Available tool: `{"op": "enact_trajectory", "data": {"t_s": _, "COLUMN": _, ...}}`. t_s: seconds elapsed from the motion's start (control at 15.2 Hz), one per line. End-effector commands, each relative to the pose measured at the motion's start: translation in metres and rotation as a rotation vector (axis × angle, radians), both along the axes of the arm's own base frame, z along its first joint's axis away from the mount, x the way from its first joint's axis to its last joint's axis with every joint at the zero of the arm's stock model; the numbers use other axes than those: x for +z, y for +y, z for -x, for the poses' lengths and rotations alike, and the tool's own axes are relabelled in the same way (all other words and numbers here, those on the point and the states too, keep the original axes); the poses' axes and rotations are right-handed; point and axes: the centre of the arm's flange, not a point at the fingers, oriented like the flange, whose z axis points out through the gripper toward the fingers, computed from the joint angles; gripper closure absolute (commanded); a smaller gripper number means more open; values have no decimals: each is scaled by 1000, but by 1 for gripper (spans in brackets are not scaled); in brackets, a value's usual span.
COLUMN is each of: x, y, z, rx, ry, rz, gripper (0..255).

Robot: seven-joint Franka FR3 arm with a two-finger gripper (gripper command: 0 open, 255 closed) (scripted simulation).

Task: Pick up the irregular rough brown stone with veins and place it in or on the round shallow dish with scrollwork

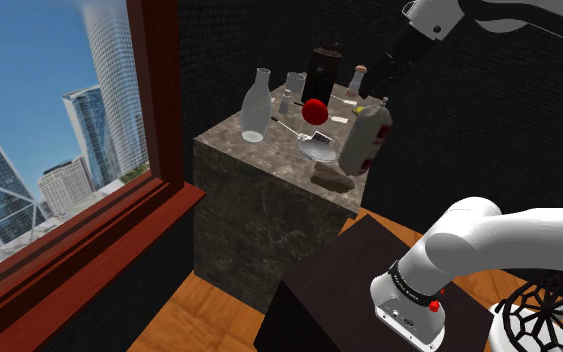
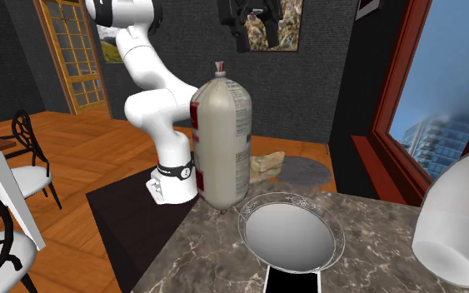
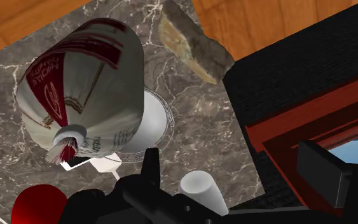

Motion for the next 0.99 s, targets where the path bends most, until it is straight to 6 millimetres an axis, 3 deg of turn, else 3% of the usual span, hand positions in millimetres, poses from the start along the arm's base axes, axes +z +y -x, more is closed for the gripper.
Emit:
{"op": "enact_trajectory", "data": {"t_s": 0.0, "x": 0, "y": 0, "z": 0, "rx": 0, "ry": 0, "rz": 0, "gripper": 0}}
{"op": "enact_trajectory", "data": {"t_s": 0.92, "x": -181, "y": 24, "z": 5, "rx": 601, "ry": 0, "rz": 167, "gripper": 0}}
